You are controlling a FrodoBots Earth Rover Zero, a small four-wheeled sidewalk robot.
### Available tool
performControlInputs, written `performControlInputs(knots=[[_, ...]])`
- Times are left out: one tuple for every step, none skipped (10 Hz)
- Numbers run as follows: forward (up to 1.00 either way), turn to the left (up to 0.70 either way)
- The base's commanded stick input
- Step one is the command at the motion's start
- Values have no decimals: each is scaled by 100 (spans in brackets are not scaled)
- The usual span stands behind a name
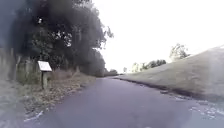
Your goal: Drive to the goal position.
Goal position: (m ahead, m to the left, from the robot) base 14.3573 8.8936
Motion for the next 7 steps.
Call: performControlInputs(knots=[[100, 0], [100, 0], [100, 0], [100, 13], [100, 38], [100, 40], [100, 40]])
